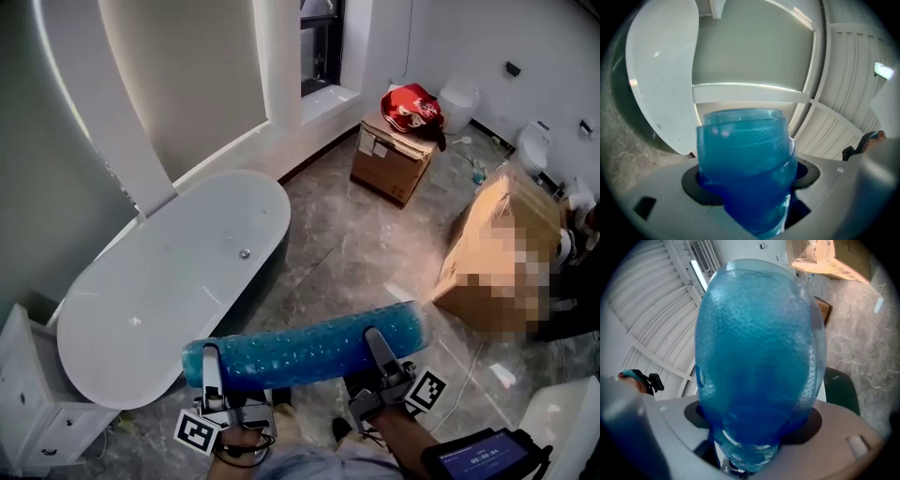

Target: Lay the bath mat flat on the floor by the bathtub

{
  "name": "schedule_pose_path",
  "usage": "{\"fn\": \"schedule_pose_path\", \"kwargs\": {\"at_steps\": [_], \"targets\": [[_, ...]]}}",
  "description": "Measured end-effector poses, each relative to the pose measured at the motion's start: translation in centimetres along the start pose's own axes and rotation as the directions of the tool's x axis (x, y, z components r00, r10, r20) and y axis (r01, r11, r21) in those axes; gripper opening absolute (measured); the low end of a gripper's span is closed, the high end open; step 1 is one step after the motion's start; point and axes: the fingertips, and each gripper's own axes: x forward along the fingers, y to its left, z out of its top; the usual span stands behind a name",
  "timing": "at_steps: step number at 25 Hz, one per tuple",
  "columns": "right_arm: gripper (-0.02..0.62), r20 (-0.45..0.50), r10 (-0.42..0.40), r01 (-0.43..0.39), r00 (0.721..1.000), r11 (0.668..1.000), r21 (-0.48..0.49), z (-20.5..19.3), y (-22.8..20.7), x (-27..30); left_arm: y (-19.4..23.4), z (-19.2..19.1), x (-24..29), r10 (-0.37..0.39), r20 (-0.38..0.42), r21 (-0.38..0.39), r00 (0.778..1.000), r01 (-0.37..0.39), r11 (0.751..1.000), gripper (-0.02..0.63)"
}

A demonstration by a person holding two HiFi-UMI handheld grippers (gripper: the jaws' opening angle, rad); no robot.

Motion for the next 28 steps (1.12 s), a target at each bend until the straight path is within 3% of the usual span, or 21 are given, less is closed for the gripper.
{"fn": "schedule_pose_path", "kwargs": {"at_steps": [5,12,21,28], "targets": [[0.376,0.135,-0.025,0.028,0.991,0.999,-0.019,1.5,-0.8,3.4,1.6,0.7,7.2,0.004,-0.135,-0.033,0.991,-0.008,0.999,0.376],[0.374,0.300,-0.047,0.067,0.953,0.996,-0.058,2.7,-1.7,5.4,4.2,0.0,13.9,-0.020,-0.297,-0.098,0.955,-0.010,0.995,0.376],[0.374,0.456,-0.053,0.106,0.889,0.990,-0.091,7.8,-2.2,4.3,5.6,-6.1,20.0,-0.053,-0.453,-0.149,0.890,-0.017,0.989,0.376],[0.374,0.514,-0.074,0.127,0.854,0.990,-0.068,13.4,-5.6,4.9,8.9,-11.5,25.1,-0.038,-0.520,-0.139,0.854,-0.041,0.989,0.376]]}}
